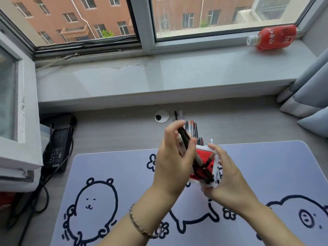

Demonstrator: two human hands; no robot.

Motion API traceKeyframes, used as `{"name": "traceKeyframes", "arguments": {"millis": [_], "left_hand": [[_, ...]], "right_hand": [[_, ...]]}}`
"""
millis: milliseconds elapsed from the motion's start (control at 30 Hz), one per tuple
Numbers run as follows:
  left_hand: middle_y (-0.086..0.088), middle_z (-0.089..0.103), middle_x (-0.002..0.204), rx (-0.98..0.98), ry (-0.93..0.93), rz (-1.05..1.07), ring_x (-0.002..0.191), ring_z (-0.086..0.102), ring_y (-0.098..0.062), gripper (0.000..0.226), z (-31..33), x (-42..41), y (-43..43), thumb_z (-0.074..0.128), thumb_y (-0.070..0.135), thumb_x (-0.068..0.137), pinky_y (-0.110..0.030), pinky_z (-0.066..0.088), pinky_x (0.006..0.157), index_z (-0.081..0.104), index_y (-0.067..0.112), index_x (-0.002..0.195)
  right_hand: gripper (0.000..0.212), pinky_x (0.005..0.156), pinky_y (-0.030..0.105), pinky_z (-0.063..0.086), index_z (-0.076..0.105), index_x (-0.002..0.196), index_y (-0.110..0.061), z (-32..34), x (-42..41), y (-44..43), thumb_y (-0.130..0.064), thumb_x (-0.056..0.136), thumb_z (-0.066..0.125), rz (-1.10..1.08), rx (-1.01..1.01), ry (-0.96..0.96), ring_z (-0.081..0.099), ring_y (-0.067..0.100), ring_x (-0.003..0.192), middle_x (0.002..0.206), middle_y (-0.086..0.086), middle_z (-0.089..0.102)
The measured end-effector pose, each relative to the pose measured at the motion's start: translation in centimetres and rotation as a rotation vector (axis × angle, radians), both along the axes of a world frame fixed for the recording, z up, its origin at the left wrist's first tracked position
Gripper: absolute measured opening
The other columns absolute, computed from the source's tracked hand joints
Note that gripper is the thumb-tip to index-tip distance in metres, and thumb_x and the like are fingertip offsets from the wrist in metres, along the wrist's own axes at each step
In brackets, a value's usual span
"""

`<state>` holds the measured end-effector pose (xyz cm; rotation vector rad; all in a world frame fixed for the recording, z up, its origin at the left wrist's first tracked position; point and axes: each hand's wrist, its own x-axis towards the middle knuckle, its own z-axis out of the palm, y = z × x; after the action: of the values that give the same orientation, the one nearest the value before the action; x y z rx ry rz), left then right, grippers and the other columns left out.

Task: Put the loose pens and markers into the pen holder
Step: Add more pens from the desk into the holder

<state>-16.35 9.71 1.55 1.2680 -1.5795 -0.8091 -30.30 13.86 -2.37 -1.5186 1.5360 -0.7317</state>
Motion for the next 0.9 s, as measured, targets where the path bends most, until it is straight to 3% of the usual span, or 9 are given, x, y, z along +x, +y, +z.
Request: {"name": "traceKeyframes", "arguments": {"millis": [133,300,400,467,600,700,767,833,900], "left_hand": [[0.021,0.054,0.102,-0.008,-0.101,0.023,0.101,0.054,-0.005,0.025,-1.0,1.2,0.3,0.055,0.035,0.077,-0.015,0.044,0.087,0.049,0.033,0.101],[0.009,0.059,0.118,-0.034,0.043,0.049,0.108,0.059,0.000,0.042,0.0,1.5,0.6,0.044,0.047,0.088,-0.020,0.051,0.088,0.051,0.024,0.121],[0.011,0.048,0.133,-0.089,0.094,0.015,0.107,0.063,-0.005,0.052,0.4,1.6,0.4,0.045,0.029,0.090,-0.026,0.057,0.080,0.023,0.033,0.136],[0.016,0.044,0.137,-0.141,0.009,0.001,0.115,0.058,-0.005,0.046,0.2,1.7,0.1,0.047,0.019,0.091,-0.028,0.055,0.086,0.036,0.023,0.136],[-0.005,0.042,0.139,-0.168,-0.183,-0.043,0.128,0.040,0.002,0.034,-1.0,1.4,1.4,0.043,0.013,0.092,-0.017,0.041,0.102,0.053,0.005,0.124],[-0.005,0.037,0.143,-0.275,-0.461,-0.236,0.135,0.033,-0.016,0.038,-1.8,0.2,3.3,0.025,0.017,0.098,-0.031,0.030,0.110,0.043,0.012,0.131],[0.007,0.038,0.144,-0.223,-0.526,-0.278,0.135,0.029,-0.009,0.046,-1.9,0.1,2.9,0.026,0.016,0.095,-0.032,0.026,0.109,0.028,0.028,0.139],[0.032,0.042,0.128,0.002,-0.377,-0.183,0.122,0.036,0.003,0.058,-1.2,0.3,1.4,0.028,0.021,0.092,-0.015,0.030,0.101,0.008,0.051,0.137],[0.037,0.031,0.128,0.107,-0.330,-0.136,0.121,0.035,0.004,0.058,-1.4,0.2,0.5,0.027,0.026,0.092,-0.004,0.027,0.099,0.001,0.047,0.140]], "right_hand": [[0.095,0.088,0.020,0.045,0.023,0.119,-0.050,0.1,-0.5,0.2,-0.001,0.057,0.075,-0.054,-0.031,0.032,0.047,0.008,0.107,0.113,-0.026,0.039],[0.092,0.076,-0.008,0.031,0.022,0.114,-0.056,0.3,-0.2,0.6,-0.005,0.059,0.077,-0.008,-0.053,0.012,0.041,-0.018,0.100,0.115,-0.030,0.036],[0.094,0.079,-0.010,0.027,0.021,0.119,-0.053,0.1,-0.2,0.4,-0.007,0.059,0.077,-0.001,-0.080,0.055,0.038,-0.008,0.107,0.121,-0.034,0.030],[0.095,0.081,-0.006,0.030,0.022,0.124,-0.049,0.0,-0.5,0.2,-0.009,0.058,0.078,-0.019,-0.086,0.070,0.040,0.001,0.112,0.123,-0.024,0.037],[0.096,0.085,-0.003,0.028,0.025,0.124,-0.043,-0.2,-0.7,0.2,-0.004,0.054,0.078,-0.035,-0.116,0.083,0.044,0.008,0.113,0.120,-0.020,0.043],[0.096,0.085,-0.006,0.028,0.027,0.120,-0.049,-0.3,-0.5,0.2,0.001,0.053,0.076,-0.035,-0.120,0.049,0.045,0.000,0.110,0.121,-0.029,0.039],[0.096,0.085,-0.005,0.029,0.027,0.114,-0.058,-0.5,-0.4,0.3,-0.001,0.054,0.075,-0.034,-0.110,0.031,0.043,-0.014,0.109,0.120,-0.029,0.040],[0.096,0.080,-0.006,0.032,0.025,0.112,-0.063,-0.6,-0.3,0.5,-0.006,0.052,0.075,-0.063,-0.073,0.008,0.044,-0.012,0.105,0.116,-0.028,0.043],[0.097,0.080,-0.006,0.032,0.026,0.118,-0.057,-0.7,-0.5,0.3,-0.006,0.052,0.076,-0.103,-0.081,0.034,0.046,-0.003,0.101,0.115,-0.024,0.045]]}}
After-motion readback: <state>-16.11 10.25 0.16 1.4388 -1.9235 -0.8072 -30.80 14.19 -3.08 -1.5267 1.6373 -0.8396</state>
